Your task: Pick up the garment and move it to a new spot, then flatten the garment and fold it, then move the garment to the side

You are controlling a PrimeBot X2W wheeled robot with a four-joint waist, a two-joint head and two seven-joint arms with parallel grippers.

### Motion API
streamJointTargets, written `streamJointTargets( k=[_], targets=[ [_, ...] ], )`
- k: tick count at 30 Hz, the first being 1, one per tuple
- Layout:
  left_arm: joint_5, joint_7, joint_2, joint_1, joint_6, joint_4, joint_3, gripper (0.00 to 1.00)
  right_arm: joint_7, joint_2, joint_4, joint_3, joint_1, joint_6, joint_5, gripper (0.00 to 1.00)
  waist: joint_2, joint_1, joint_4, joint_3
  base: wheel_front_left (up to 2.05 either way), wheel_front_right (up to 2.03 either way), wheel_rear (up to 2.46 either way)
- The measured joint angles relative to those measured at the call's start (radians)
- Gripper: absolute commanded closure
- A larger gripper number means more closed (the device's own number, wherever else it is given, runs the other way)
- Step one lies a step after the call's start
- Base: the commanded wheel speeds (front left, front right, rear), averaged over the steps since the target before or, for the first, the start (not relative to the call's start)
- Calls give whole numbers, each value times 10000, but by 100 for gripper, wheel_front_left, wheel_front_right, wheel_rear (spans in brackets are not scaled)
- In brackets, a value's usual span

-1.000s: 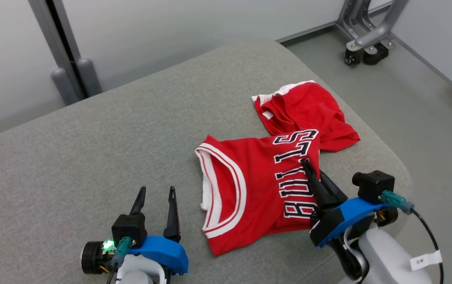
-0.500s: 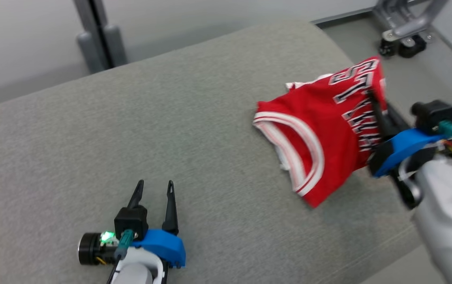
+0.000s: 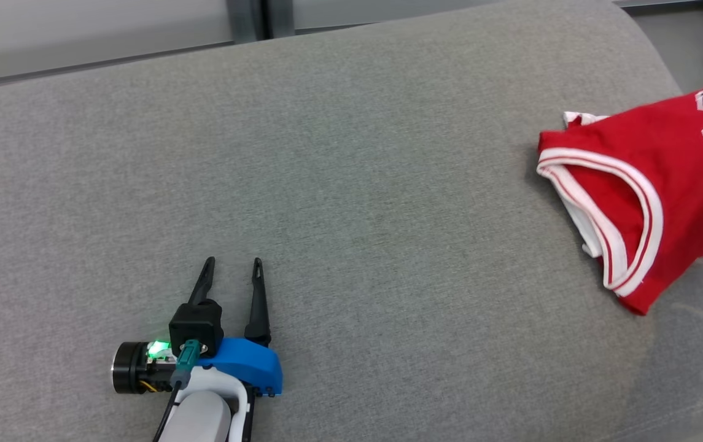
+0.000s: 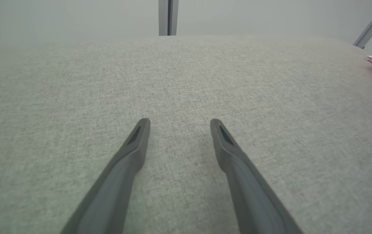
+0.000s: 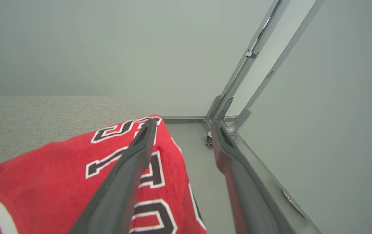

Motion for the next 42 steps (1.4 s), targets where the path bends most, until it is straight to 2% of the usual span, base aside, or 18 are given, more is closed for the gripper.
streamJointTargets(
  k=[2, 6, 11, 16, 21, 28, 42],
  targets=[
    [38, -2, -4, -9, 29, -73, 69, 0, -2, 339, -629, -458, 31, 0, -267, 0, 0, 0, 136, 31, 0, 0, 0],
    [44, -2, 4, 0, 159, -316, 374, 0, -2, 1501, -2084, -489, 528, 0, -207, 0, 1, 0, 341, -206, 0, 0, 0],
    [-59, 0, -2, 277, 234, -568, 577, 0, -4, 2623, -3693, 221, 1849, 0, 497, 0, 0, -2, 697, -650, 0, 0, 0],
    [-245, -2, 10, 593, 336, -727, 767, 0, -2, 3392, -4567, 1164, 3330, 0, 1212, 0, 0, -3, 1226, -1168, 0, 0, 0],
    [-299, 0, 8, 980, 380, -784, 1011, 0, -4, 3808, -4955, 1561, 4504, 0, 1413, 0, -1, -3, 1764, -1608, 0, 0, 0],
    [-303, 0, 2, 1492, 405, -849, 1279, 0, -4, 3916, -4777, 1960, 5307, 0, 1423, 0, -1, -3, 2247, -2149, 0, 0, 0],
    [-568, 0, 6, 2251, -201, -984, 1657, 0, -4, 3935, -4707, 2569, 6055, 0, 1971, 0, -2, -3, 2300, -3030, 0, 0, 0]
  ],
)
